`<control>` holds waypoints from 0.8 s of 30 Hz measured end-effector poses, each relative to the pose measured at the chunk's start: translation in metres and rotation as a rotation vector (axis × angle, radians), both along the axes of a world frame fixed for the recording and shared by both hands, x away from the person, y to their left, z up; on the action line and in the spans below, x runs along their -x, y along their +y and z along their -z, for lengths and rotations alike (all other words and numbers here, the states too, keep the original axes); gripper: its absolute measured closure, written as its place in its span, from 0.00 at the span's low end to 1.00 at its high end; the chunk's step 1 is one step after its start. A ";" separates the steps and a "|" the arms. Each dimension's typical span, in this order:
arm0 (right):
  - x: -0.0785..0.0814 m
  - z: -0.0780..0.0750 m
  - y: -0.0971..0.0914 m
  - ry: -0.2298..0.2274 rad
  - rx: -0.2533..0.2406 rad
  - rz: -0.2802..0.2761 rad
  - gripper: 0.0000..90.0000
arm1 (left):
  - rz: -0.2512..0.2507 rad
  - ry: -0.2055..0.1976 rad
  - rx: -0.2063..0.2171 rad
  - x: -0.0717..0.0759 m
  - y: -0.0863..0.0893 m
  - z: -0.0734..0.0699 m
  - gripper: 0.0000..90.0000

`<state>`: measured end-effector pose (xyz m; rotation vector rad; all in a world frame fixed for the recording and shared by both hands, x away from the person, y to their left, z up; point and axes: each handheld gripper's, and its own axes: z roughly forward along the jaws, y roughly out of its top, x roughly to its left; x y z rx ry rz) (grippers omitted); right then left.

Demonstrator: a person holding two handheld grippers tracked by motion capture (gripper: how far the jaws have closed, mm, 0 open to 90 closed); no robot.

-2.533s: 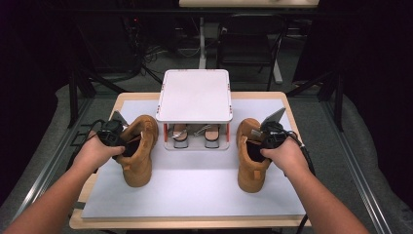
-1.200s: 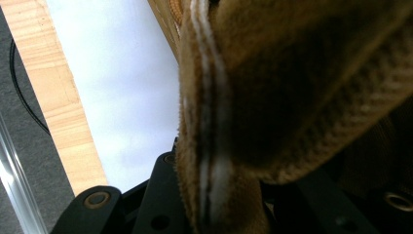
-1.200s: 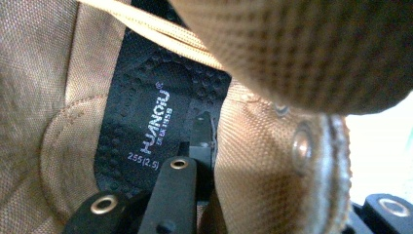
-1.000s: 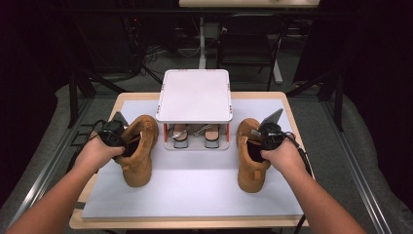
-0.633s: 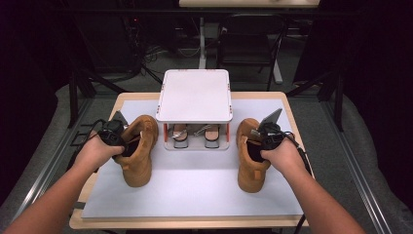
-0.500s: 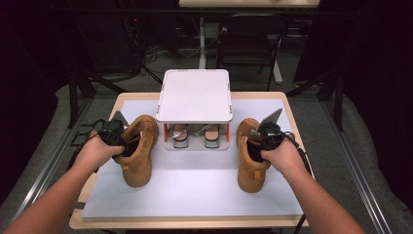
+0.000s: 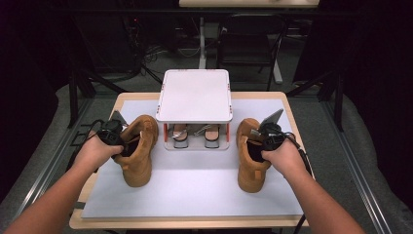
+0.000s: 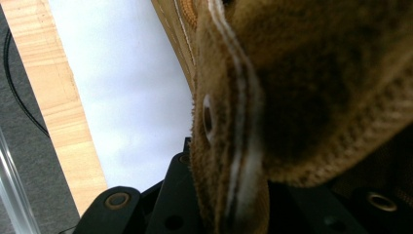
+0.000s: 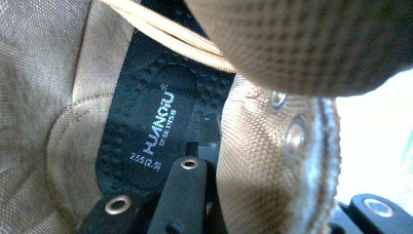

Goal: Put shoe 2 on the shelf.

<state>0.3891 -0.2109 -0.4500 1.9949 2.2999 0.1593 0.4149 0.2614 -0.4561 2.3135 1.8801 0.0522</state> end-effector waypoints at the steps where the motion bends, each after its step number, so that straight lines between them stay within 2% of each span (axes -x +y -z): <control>1: 0.000 0.000 0.000 -0.005 -0.005 0.008 0.93 | 0.002 0.002 -0.002 0.000 0.000 0.000 0.92; 9: 0.000 -0.001 -0.001 0.008 -0.006 -0.006 0.93 | -0.007 0.000 0.003 0.001 0.003 0.000 0.93; 11: 0.001 0.001 0.002 -0.028 -0.017 0.019 0.93 | -0.004 0.000 0.000 0.001 0.003 0.000 0.93; 14: -0.001 -0.001 0.002 -0.004 -0.001 -0.007 0.92 | -0.008 0.000 -0.002 0.001 0.002 0.000 0.93; 15: 0.000 -0.001 0.002 -0.006 0.003 -0.009 0.92 | -0.013 0.002 0.001 0.001 0.002 0.000 0.93; 16: 0.001 0.001 0.004 -0.031 0.001 0.004 0.92 | -0.015 0.001 0.001 0.001 0.002 0.000 0.92; 20: 0.002 0.000 0.004 -0.039 0.010 -0.011 0.92 | 0.004 0.001 -0.008 0.001 0.002 0.000 0.92; 24: 0.001 -0.001 0.003 -0.043 -0.015 -0.012 0.94 | -0.008 -0.005 -0.007 0.001 0.001 0.000 0.93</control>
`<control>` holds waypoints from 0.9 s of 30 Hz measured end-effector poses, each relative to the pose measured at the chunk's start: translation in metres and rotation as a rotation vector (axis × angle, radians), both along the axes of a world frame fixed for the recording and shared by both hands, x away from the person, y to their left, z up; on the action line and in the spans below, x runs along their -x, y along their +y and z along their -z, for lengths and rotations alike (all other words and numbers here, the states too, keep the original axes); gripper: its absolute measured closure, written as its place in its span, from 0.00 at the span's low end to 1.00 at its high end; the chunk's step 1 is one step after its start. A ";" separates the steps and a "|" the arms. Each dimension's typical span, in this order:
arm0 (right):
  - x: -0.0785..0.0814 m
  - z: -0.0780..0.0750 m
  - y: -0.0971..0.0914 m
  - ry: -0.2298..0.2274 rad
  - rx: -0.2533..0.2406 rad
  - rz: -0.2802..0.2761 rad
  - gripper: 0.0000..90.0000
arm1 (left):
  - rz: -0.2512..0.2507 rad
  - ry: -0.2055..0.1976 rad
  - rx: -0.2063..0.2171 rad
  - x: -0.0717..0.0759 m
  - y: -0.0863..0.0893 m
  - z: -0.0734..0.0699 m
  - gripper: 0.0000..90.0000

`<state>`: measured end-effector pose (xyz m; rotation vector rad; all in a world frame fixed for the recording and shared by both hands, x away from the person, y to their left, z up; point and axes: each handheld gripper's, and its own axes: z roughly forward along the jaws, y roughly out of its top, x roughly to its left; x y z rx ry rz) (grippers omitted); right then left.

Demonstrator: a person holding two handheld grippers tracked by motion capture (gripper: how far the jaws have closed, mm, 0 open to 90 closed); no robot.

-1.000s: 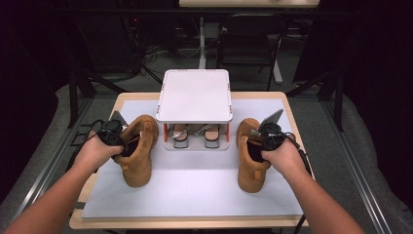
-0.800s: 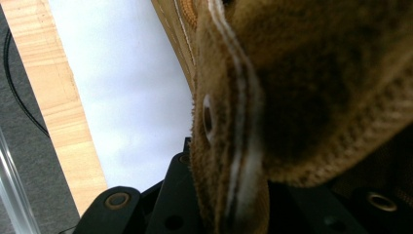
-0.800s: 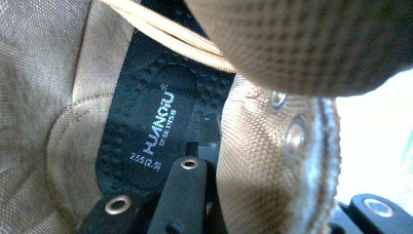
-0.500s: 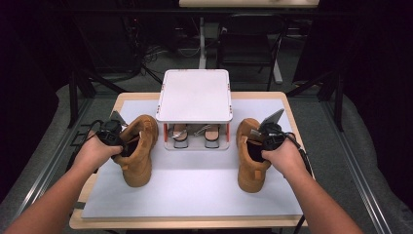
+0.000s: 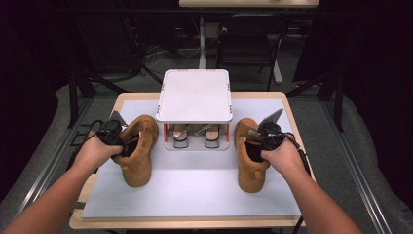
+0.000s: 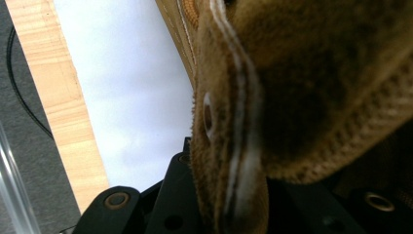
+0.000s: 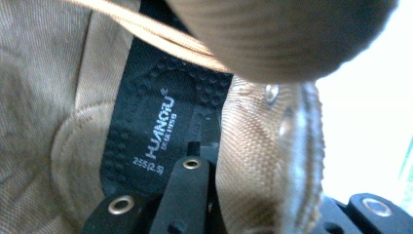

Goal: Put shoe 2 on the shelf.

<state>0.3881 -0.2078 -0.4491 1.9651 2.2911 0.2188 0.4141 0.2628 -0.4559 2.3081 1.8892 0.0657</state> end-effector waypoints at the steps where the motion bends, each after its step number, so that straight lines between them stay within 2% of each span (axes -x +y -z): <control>1: 0.000 0.000 0.001 -0.011 -0.007 -0.002 0.94 | -0.001 0.002 0.001 0.000 0.000 0.000 0.93; 3: -0.001 0.000 0.002 -0.010 -0.006 -0.017 0.95 | 0.001 0.004 0.001 0.000 -0.001 -0.001 0.93; 4: -0.001 -0.001 0.002 0.004 0.013 -0.035 0.95 | 0.003 0.005 -0.003 0.000 -0.001 -0.001 0.93; 5: -0.001 0.000 0.004 -0.014 0.002 -0.019 0.95 | 0.004 0.005 -0.001 0.000 -0.001 -0.001 0.93; 10: -0.003 -0.002 0.003 0.017 0.011 -0.018 0.96 | 0.009 0.007 -0.008 -0.001 -0.001 -0.001 0.95; 14: -0.004 -0.001 0.002 0.012 -0.029 0.026 0.96 | 0.010 0.013 -0.025 -0.003 -0.002 -0.002 0.96; 15: -0.005 -0.002 0.001 0.027 -0.029 0.021 0.96 | 0.011 0.014 -0.024 -0.003 0.000 -0.003 0.96; 19: -0.005 -0.003 -0.001 0.033 -0.038 0.026 0.96 | -0.005 0.005 -0.015 -0.005 0.003 -0.004 0.96; 22: -0.006 -0.005 -0.001 0.032 -0.051 0.044 0.96 | -0.020 0.014 -0.001 -0.006 0.004 -0.005 0.96; 23: -0.006 -0.006 -0.002 0.045 -0.047 0.037 0.96 | -0.021 0.017 0.000 -0.006 0.003 -0.006 0.96; 27: -0.007 -0.008 -0.003 0.038 -0.065 0.064 0.96 | -0.018 0.020 -0.001 -0.007 0.003 -0.010 0.96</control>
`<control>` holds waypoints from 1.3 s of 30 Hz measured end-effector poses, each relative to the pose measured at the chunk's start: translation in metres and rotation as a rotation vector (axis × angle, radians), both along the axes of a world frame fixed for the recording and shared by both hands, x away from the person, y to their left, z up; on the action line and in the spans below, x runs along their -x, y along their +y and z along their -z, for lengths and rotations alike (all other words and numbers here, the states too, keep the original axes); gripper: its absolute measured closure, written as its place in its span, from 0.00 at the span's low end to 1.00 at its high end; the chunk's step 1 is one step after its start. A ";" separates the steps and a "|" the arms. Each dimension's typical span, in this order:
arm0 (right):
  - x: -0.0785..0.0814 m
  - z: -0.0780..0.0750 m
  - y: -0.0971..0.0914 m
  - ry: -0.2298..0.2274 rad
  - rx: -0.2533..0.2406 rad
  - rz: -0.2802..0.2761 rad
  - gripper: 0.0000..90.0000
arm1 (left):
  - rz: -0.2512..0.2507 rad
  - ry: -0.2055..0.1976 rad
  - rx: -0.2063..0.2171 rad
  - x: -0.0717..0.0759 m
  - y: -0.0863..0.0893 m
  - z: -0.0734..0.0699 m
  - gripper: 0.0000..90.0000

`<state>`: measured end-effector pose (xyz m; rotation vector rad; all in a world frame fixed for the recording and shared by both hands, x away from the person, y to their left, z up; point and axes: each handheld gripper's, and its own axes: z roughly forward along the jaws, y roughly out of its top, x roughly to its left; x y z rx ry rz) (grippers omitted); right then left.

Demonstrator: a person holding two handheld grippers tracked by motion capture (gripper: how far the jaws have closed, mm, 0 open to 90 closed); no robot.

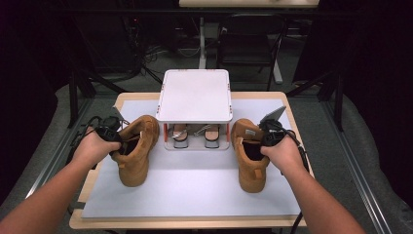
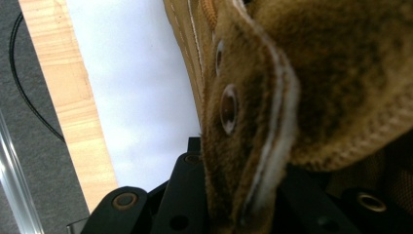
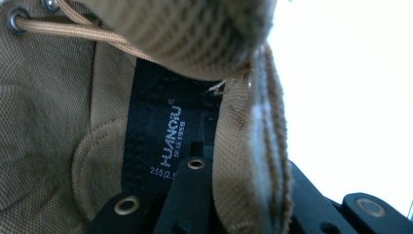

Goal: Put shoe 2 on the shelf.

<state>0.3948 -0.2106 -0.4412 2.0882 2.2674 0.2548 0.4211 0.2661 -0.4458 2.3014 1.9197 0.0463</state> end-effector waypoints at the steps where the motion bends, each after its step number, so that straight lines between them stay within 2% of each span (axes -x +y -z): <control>1: 0.000 0.000 0.000 -0.011 -0.007 0.010 0.97 | -0.001 0.002 0.000 0.000 0.001 -0.001 0.96; 6: 0.000 -0.006 -0.002 0.004 -0.005 0.010 0.97 | -0.009 0.003 0.008 0.001 0.005 -0.006 0.96; 9: 0.001 -0.009 -0.004 -0.008 -0.016 0.035 0.96 | -0.017 -0.004 0.013 0.003 0.007 -0.009 0.96; 10: 0.001 -0.011 -0.005 -0.002 -0.009 0.024 0.96 | -0.008 -0.002 0.012 0.003 0.009 -0.010 0.96; 12: 0.001 -0.014 -0.006 -0.016 -0.031 0.046 0.96 | -0.020 -0.006 0.021 0.004 0.010 -0.013 0.96; 16: 0.001 -0.021 -0.008 -0.009 -0.012 0.040 0.96 | -0.030 -0.016 0.031 0.005 0.012 -0.020 0.96; 24: 0.001 -0.032 -0.012 -0.020 -0.026 0.072 0.96 | -0.045 -0.042 0.059 0.004 0.017 -0.040 0.96; 26: 0.000 -0.037 -0.013 -0.009 -0.020 0.065 0.96 | -0.041 -0.039 0.057 0.004 0.017 -0.044 0.96; 31: 0.000 -0.048 -0.012 -0.016 -0.015 0.067 0.96 | -0.059 -0.046 0.064 0.005 0.016 -0.051 0.96; 33: 0.000 -0.053 -0.013 -0.020 -0.016 0.068 0.96 | -0.057 -0.035 0.066 0.005 0.016 -0.053 0.96; 38: 0.000 -0.064 -0.014 -0.023 -0.015 0.069 0.96 | -0.054 -0.043 0.062 0.005 0.017 -0.062 0.96; 39: 0.001 -0.065 -0.013 -0.037 -0.012 0.083 0.96 | -0.054 -0.042 0.063 0.005 0.017 -0.064 0.96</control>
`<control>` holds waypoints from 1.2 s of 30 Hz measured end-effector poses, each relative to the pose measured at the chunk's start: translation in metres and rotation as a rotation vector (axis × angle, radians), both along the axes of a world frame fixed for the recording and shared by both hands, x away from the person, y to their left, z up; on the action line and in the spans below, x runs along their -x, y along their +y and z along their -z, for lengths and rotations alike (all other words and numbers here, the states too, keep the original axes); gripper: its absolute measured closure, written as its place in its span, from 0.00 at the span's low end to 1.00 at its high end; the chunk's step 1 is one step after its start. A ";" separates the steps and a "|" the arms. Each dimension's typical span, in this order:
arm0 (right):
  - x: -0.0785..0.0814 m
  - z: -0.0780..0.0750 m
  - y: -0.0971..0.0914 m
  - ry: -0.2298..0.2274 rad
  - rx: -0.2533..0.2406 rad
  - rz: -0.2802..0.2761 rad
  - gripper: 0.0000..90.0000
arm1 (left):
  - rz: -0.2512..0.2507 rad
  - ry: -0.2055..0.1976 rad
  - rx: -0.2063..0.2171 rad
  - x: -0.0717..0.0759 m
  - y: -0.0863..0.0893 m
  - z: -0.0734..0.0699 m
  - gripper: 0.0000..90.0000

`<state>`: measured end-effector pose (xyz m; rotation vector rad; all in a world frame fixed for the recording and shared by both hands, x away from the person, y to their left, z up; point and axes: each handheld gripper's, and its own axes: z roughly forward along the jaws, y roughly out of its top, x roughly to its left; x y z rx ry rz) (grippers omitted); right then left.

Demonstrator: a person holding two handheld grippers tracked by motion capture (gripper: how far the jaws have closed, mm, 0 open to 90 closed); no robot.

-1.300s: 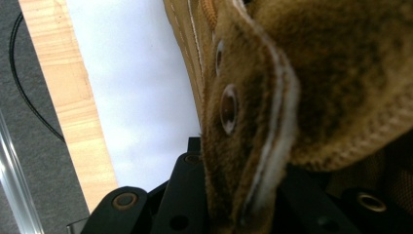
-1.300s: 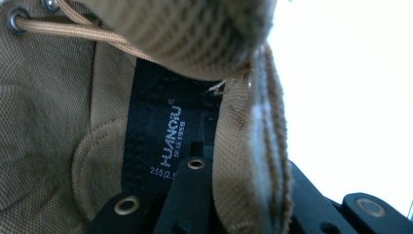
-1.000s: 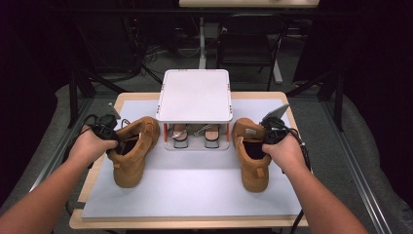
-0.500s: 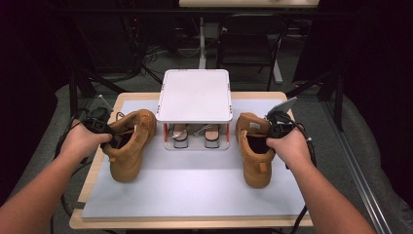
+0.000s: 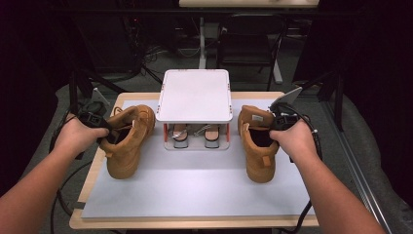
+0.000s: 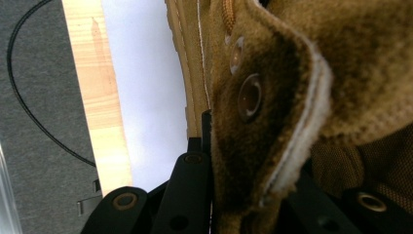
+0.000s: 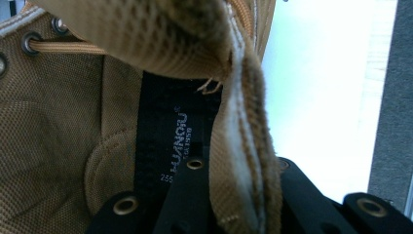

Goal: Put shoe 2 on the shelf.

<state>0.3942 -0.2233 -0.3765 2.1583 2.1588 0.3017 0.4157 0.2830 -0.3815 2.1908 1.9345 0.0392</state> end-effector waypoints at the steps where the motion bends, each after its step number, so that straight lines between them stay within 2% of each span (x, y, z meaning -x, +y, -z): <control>1: 0.000 -0.002 -0.001 0.011 0.002 -0.013 0.96 | -0.001 0.002 0.003 0.000 0.000 -0.002 0.96; 10: -0.001 -0.017 -0.003 0.003 0.003 -0.010 0.96 | -0.011 -0.014 0.006 -0.001 0.003 -0.022 0.96; 14: -0.002 -0.027 -0.003 0.005 0.007 -0.016 0.96 | -0.014 -0.022 0.008 -0.002 0.002 -0.030 0.96; 16: -0.002 -0.031 -0.002 -0.014 0.002 -0.009 0.96 | -0.013 -0.020 0.009 -0.003 0.002 -0.035 0.96; 18: -0.003 -0.037 -0.002 -0.006 0.004 -0.012 0.96 | -0.013 -0.029 0.009 -0.004 0.001 -0.038 0.96; 22: -0.004 -0.045 0.000 -0.012 0.008 -0.010 0.96 | -0.010 -0.022 0.012 -0.005 -0.001 -0.045 0.96; 25: -0.004 -0.049 0.000 -0.024 -0.003 -0.007 0.96 | -0.009 -0.022 0.008 -0.005 -0.002 -0.050 0.96; 34: -0.006 -0.062 -0.003 -0.011 0.004 -0.002 0.96 | -0.011 -0.042 0.019 -0.007 -0.002 -0.067 0.96; 36: -0.007 -0.066 -0.003 -0.025 -0.001 0.004 0.95 | -0.016 -0.045 0.023 -0.007 -0.001 -0.071 0.96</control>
